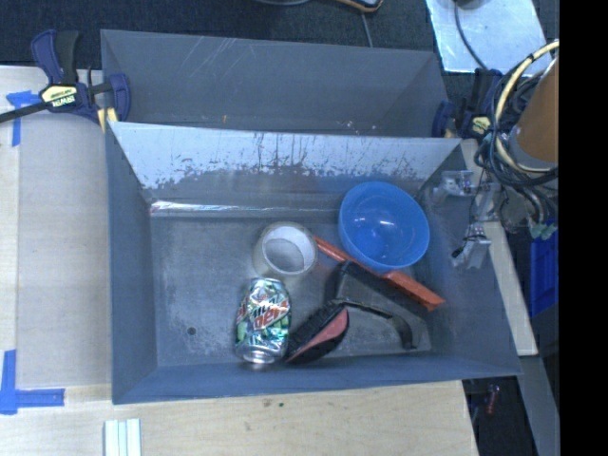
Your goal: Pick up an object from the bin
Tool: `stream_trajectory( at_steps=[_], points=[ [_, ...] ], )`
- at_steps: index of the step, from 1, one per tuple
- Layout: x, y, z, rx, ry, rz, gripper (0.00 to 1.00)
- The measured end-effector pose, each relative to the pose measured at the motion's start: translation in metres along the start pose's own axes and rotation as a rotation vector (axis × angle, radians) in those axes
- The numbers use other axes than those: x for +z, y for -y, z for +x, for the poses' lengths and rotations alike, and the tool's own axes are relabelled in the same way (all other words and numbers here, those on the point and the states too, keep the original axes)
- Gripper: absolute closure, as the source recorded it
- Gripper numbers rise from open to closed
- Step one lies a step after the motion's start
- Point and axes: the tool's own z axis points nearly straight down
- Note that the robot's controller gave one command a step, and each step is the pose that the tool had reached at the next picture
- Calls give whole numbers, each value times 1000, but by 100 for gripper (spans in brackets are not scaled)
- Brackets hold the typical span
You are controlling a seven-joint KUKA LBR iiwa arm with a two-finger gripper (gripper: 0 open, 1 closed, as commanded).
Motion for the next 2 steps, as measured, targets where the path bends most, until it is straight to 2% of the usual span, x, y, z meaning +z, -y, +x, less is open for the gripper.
stream_trajectory(
  at_steps=[1, 2],
  points=[
    [0, 0, 0, 0, 0, 0, 0],
    [59, -28, 12, 25, -2, -1, 0]
  ],
)
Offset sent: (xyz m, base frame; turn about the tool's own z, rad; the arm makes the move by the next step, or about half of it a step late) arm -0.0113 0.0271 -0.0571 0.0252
